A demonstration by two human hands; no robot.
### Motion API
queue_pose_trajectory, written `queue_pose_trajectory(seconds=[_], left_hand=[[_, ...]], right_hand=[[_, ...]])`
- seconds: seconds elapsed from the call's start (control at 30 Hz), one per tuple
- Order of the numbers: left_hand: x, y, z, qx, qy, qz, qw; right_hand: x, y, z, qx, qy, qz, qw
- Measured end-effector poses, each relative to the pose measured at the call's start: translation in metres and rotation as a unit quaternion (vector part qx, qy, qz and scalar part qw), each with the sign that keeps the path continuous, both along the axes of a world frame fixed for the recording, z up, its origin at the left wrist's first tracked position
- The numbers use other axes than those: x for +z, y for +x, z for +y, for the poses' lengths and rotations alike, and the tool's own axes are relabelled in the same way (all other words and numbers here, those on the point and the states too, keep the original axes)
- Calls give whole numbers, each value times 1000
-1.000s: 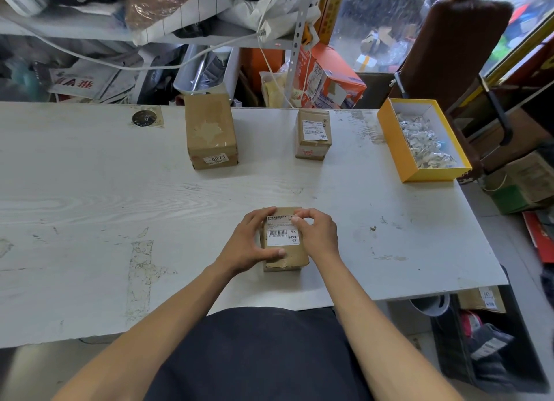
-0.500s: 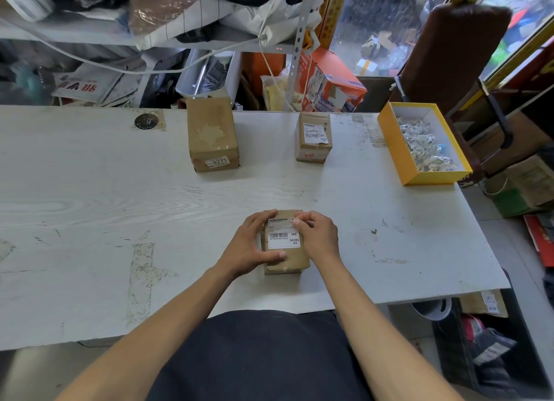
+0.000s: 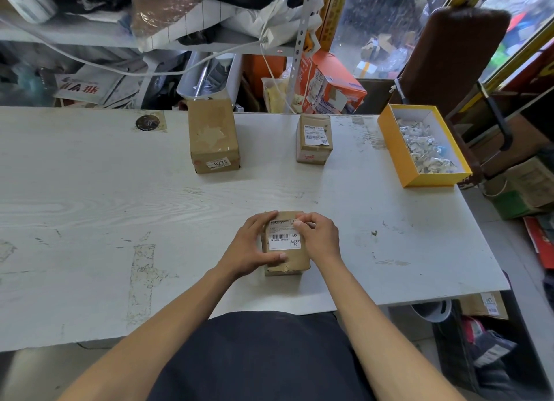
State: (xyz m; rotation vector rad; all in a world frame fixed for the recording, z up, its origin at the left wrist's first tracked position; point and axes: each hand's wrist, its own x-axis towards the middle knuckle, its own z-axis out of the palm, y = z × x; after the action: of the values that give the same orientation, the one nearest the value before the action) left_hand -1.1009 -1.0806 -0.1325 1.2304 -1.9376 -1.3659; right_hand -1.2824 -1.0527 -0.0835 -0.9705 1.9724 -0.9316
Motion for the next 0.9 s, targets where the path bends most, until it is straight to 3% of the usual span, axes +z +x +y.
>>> queue_pose_trajectory(seconds=[0.9], left_hand=[[-2, 0, 0, -2, -2, 0, 1000]], right_hand=[[3, 0, 0, -7, 7, -24, 1000]])
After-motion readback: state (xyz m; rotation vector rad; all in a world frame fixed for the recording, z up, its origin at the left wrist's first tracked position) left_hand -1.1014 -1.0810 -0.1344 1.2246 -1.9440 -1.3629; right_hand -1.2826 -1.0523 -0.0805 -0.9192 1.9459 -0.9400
